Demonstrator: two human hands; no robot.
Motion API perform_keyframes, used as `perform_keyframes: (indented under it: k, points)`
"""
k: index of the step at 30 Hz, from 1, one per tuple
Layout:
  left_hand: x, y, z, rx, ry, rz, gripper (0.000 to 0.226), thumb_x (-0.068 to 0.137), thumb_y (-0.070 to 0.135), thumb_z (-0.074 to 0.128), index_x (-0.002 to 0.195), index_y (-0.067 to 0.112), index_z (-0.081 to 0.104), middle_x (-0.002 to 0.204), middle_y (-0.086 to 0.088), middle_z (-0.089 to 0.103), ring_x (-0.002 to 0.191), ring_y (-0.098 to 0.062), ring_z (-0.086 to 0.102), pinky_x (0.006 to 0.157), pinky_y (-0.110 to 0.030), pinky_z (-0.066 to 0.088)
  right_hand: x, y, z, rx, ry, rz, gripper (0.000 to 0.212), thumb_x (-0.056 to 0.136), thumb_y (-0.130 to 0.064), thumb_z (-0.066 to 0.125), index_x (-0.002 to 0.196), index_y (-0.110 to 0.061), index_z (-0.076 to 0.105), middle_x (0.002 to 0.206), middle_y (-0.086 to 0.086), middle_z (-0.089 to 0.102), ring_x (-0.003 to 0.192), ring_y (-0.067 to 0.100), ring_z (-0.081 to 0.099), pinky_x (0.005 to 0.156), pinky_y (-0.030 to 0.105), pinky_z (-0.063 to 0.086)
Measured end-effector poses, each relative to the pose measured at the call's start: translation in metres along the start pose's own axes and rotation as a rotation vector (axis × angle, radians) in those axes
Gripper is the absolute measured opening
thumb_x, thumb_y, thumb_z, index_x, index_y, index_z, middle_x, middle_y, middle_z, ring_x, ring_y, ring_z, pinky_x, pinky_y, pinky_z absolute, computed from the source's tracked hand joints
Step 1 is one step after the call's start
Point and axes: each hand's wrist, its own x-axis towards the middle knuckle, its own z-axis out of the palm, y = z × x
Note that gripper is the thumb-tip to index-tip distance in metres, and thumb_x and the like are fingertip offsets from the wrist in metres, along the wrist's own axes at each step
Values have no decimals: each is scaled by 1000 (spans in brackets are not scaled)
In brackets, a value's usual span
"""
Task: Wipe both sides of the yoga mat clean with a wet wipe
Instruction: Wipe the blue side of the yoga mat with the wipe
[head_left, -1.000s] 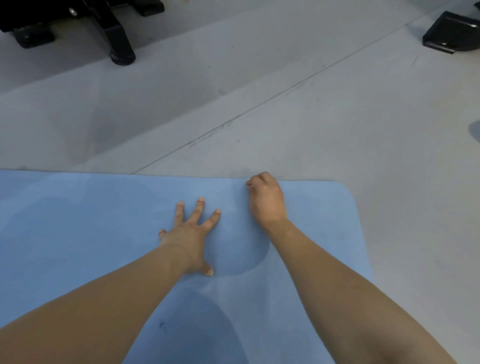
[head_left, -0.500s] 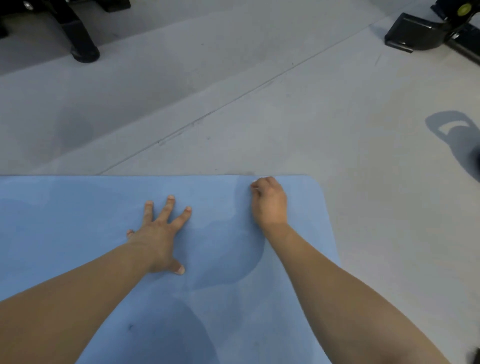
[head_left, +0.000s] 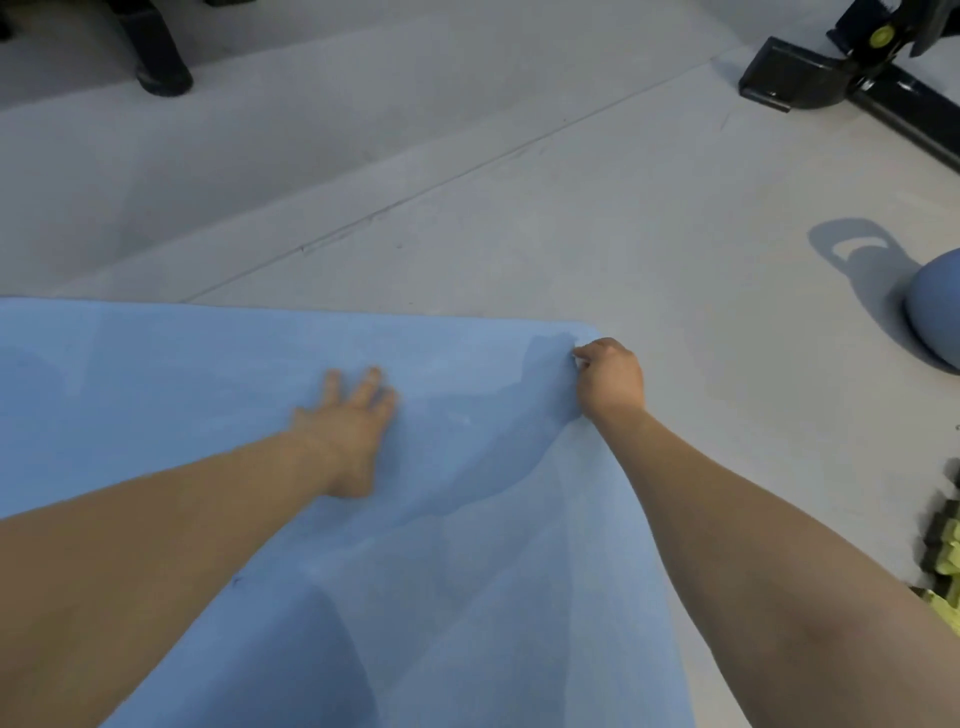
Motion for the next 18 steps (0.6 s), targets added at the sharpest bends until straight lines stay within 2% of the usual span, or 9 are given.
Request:
perform_keyframes:
  k: [1,3,6,10,13,16,18]
  points:
    - [-4,24,4,10,10,84,111,83,39,68,158,35,-13,161,4,-34,151,-39,-22,116,-64,26,-2,3,0,-9,-6,-3,42,92,-2,44,126,-12,65,126,7,58,112,29,56,90,27,43]
    - [-9,70,16,-1,-22,192,116,80,51,71,156,41,-16,160,6,-37,149,-37,-27,116,-69,19,-7,12,-2,-18,-19,-28,39,98,-9,39,130,-13,61,126,5,57,114,28,56,88,24,40]
    - [-5,100,29,78,-49,146,133,71,64,78,153,42,-23,156,3,-44,144,-43,-34,112,-75,16,-3,15,-5,-43,-32,-105,38,100,-12,40,131,-17,61,123,6,58,111,29,56,91,26,42]
    - [-6,100,28,122,-48,104,135,70,65,79,152,42,-25,154,2,-46,143,-46,-35,111,-75,19,-7,12,-2,-19,0,-159,30,101,-17,44,112,-13,72,105,11,63,98,32,59,83,28,41]
    - [-7,104,26,136,-52,106,136,68,64,80,153,41,-24,155,0,-45,143,-48,-33,110,-75,20,-52,15,7,72,-6,-352,26,95,-17,49,94,-13,75,90,10,65,84,33,61,77,35,50]
    - [-8,105,22,130,-63,94,138,68,60,83,154,39,-23,156,-1,-44,143,-50,-31,110,-74,23,-98,20,9,139,-21,-552,29,100,-23,48,89,-14,74,82,3,64,76,27,59,71,33,49]
    - [-8,108,21,143,-60,90,138,68,58,84,154,37,-22,157,-3,-42,144,-52,-29,109,-73,26,-91,21,2,139,-19,-583,32,99,-25,47,87,-11,73,81,6,64,75,29,59,73,31,45]
